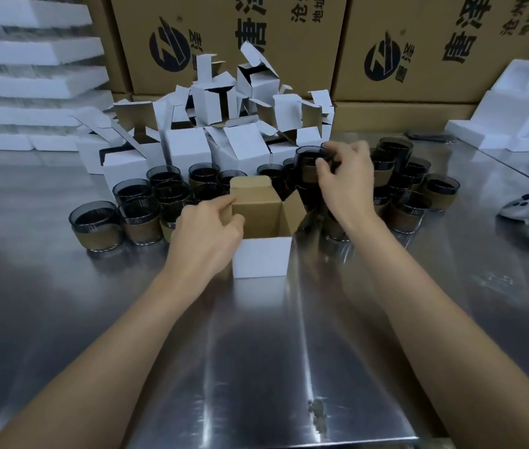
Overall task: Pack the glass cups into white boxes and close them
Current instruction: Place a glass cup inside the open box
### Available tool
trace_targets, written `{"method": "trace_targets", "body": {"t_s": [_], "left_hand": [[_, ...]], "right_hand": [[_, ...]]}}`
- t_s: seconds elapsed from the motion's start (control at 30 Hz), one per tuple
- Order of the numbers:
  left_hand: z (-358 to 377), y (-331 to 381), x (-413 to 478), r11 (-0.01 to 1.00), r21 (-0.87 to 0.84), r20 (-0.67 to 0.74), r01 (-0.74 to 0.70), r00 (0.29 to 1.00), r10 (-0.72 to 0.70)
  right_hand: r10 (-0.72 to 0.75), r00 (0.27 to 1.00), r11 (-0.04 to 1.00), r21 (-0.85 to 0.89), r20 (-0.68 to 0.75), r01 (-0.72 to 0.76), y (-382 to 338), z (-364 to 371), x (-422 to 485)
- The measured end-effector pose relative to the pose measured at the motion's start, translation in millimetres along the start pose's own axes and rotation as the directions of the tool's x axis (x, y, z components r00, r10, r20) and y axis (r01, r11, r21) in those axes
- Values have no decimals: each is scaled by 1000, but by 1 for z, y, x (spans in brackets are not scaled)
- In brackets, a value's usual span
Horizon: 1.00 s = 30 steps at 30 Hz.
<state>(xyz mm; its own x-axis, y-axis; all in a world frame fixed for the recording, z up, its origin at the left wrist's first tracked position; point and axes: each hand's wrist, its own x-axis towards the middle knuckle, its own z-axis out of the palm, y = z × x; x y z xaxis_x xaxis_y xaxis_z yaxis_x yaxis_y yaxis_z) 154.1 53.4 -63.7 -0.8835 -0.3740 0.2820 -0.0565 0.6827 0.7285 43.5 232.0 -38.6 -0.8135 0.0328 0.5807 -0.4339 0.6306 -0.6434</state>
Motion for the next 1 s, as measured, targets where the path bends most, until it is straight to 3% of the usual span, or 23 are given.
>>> {"method": "trace_targets", "body": {"t_s": [0.17, 0.33, 0.43, 0.6, 0.63, 0.7, 0.73, 0.8, 0.9, 1.0], "left_hand": [[3, -2, 4, 994, -108, -45, 16, 999, -21], [9, -3, 3, 983, -181, -23, -5, 1000, 1], [11, 1, 0, 977, -213, -23, 14, 1000, -20], [14, -2, 2, 993, -90, -154, -73, 986, 58], [13, -3, 2, 994, -42, -201, -104, 975, 94], [10, -3, 3, 983, 20, -297, -181, 938, 178], [9, -2, 2, 973, 35, -337, -226, 914, 224], [6, 1, 1, 939, 89, -392, -331, 855, 338], [8, 6, -5, 859, 225, -390, -459, 766, 511], [10, 11, -8, 824, 248, -323, -509, 758, 566]], "right_hand": [[21, 993, 941, -337, 114, 19, 19, 7, 13], [-5, 991, 941, -335, 135, 51, 22, 7, 16], [30, 985, 975, -224, 167, 9, 21, 6, 16], [54, 988, 974, 211, 144, -84, 13, -13, 18], [82, 984, 926, 352, 159, -134, 8, -19, 18], [134, 945, 715, 631, 298, -300, 0, -31, 17], [118, 919, 591, 717, 376, -369, -2, -36, 17], [73, 885, 499, 751, 460, -432, -7, -44, 13], [14, 858, 602, 681, 513, -417, -21, -47, 3], [-31, 866, 760, 575, 499, -304, -36, -40, -9]]}}
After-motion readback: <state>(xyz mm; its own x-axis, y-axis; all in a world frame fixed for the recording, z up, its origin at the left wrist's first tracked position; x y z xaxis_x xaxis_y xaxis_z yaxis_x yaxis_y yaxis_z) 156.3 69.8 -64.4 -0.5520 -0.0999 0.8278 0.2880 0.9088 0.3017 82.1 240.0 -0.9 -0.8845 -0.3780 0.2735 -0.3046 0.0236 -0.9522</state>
